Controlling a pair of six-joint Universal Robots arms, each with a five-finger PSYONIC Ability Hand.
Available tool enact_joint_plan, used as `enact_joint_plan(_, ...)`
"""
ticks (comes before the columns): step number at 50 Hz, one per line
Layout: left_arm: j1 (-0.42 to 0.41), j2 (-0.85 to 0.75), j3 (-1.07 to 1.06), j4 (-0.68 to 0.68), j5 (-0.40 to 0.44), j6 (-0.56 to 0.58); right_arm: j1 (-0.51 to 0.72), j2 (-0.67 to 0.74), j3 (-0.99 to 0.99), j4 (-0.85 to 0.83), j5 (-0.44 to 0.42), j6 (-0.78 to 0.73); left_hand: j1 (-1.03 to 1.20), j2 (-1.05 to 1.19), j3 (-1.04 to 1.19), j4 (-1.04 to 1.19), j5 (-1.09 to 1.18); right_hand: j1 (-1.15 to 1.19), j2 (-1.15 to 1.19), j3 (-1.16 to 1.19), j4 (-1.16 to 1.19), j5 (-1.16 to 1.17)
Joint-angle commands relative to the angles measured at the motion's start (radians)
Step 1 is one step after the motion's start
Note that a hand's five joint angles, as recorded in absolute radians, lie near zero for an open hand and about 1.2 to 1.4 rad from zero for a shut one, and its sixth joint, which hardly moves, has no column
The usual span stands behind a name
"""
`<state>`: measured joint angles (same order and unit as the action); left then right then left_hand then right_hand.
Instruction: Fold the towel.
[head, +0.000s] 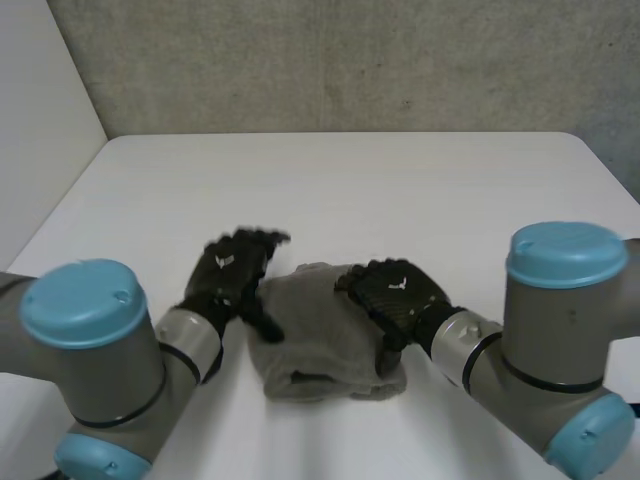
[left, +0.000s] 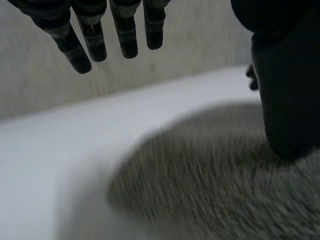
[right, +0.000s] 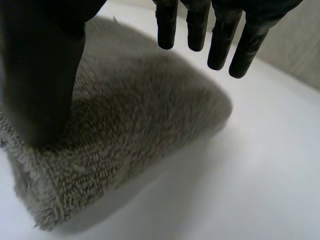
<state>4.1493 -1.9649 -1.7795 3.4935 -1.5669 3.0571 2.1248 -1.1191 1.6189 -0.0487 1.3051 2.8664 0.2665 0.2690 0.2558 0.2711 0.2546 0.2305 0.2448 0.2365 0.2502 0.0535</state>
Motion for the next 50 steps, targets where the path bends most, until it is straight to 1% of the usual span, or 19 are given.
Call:
enact_joint_plan(1, -0.015, -0.048, 0.015, -0.053, -0.009, 0.000, 0.000, 0.047, -0.037, 0.009, 0.025, -0.004, -0.041, -0.044, -0.030, -0.046, -0.204, -0.056, -0.070, -0.062, -0.076, -0.053)
enact_joint_plan(5, -0.021, -0.034, 0.034, -0.054, -0.005, 0.000, -0.005, 0.027, -0.051, 0.009, 0.046, -0.004, -0.035, -0.038, -0.025, -0.040, -0.198, -0.056, -0.070, -0.062, -0.076, -0.053)
enact_joint_plan(7, -0.023, -0.011, 0.075, -0.060, -0.004, -0.001, -0.006, -0.046, -0.077, 0.010, 0.087, -0.001, -0.032, -0.035, -0.022, -0.037, -0.195, -0.056, -0.070, -0.062, -0.076, -0.053)
enact_joint_plan(8, -0.023, -0.011, 0.075, -0.060, -0.004, -0.001, -0.006, -0.047, -0.077, 0.010, 0.088, -0.001, -0.032, -0.035, -0.022, -0.037, -0.195, -0.056, -0.070, -0.062, -0.076, -0.053)
enact_joint_plan(10, -0.028, 0.020, 0.101, -0.071, -0.004, -0.001, -0.008, -0.126, -0.114, 0.010, 0.140, 0.008, -0.027, -0.029, -0.016, -0.031, -0.189, -0.056, -0.070, -0.062, -0.076, -0.053)
enact_joint_plan(11, -0.031, 0.062, 0.135, -0.088, -0.004, -0.004, -0.008, -0.126, -0.114, 0.010, 0.140, 0.008, -0.009, -0.012, 0.002, -0.014, -0.172, -0.056, -0.070, -0.062, -0.076, -0.053)
enact_joint_plan(15, -0.023, 0.127, 0.223, -0.131, -0.009, -0.014, -0.008, -0.221, -0.195, 0.010, 0.230, 0.011, 0.035, 0.033, 0.046, 0.030, -0.128, -0.056, -0.070, -0.062, -0.076, -0.053)
enact_joint_plan(17, -0.018, 0.171, 0.317, -0.201, -0.016, -0.012, -0.011, -0.246, -0.218, 0.012, 0.264, 0.011, 0.035, 0.033, 0.046, 0.031, -0.127, -0.056, -0.070, -0.062, -0.076, -0.053)
enact_joint_plan(18, -0.018, 0.172, 0.318, -0.202, -0.016, -0.012, -0.014, -0.266, -0.238, 0.013, 0.298, 0.011, 0.035, 0.033, 0.046, 0.030, -0.128, -0.056, -0.070, -0.062, -0.076, -0.053)
enact_joint_plan(20, -0.014, 0.196, 0.435, -0.322, -0.041, -0.012, -0.020, -0.281, -0.257, 0.018, 0.327, 0.013, 0.006, 0.003, 0.017, 0.001, -0.157, -0.056, -0.070, -0.062, -0.076, -0.053)
enact_joint_plan(21, -0.014, 0.196, 0.436, -0.323, -0.041, -0.012, -0.026, -0.295, -0.267, 0.020, 0.351, 0.016, 0.006, 0.003, 0.016, 0.001, -0.157, -0.056, -0.070, -0.062, -0.076, -0.053)
enact_joint_plan(22, -0.006, 0.196, 0.498, -0.394, -0.053, -0.011, -0.026, -0.295, -0.267, 0.020, 0.352, 0.016, -0.047, -0.049, -0.036, -0.051, -0.209, -0.056, -0.070, -0.062, -0.076, -0.053)
enact_joint_plan(23, -0.006, 0.196, 0.499, -0.395, -0.053, -0.011, -0.028, -0.307, -0.274, 0.021, 0.373, 0.022, -0.047, -0.050, -0.036, -0.052, -0.210, -0.056, -0.070, -0.062, -0.076, -0.053)
enact_joint_plan(24, 0.000, 0.193, 0.552, -0.466, -0.064, -0.014, -0.031, -0.315, -0.277, 0.023, 0.390, 0.033, -0.076, -0.079, -0.065, -0.081, -0.239, -0.056, -0.070, -0.062, -0.076, -0.053)
enact_joint_plan(25, 0.000, 0.189, 0.592, -0.534, -0.077, -0.017, -0.031, -0.315, -0.277, 0.023, 0.390, 0.033, -0.079, -0.082, -0.069, -0.084, -0.242, -0.056, -0.070, -0.062, -0.076, -0.053)
enact_joint_plan(26, 0.000, 0.189, 0.592, -0.534, -0.078, -0.017, -0.031, -0.317, -0.277, 0.024, 0.401, 0.046, -0.079, -0.082, -0.069, -0.084, -0.242, -0.056, -0.070, -0.062, -0.076, -0.053)
enact_joint_plan(28, 0.002, 0.181, 0.614, -0.628, -0.094, -0.015, -0.031, -0.317, -0.277, 0.027, 0.407, 0.057, -0.079, -0.082, -0.069, -0.084, -0.242, -0.056, -0.070, -0.062, -0.076, -0.053)
enact_joint_plan(38, 0.031, 0.187, 0.615, -0.633, -0.142, -0.011, -0.043, -0.315, -0.292, 0.078, 0.404, 0.080, -0.079, -0.082, -0.069, -0.084, -0.242, -0.056, -0.070, -0.062, -0.076, -0.053)
enact_joint_plan(50, 0.069, 0.192, 0.617, -0.634, -0.145, -0.014, -0.086, -0.314, -0.297, 0.089, 0.396, 0.114, -0.079, -0.082, -0.069, -0.084, -0.242, -0.056, -0.070, -0.062, -0.076, -0.053)
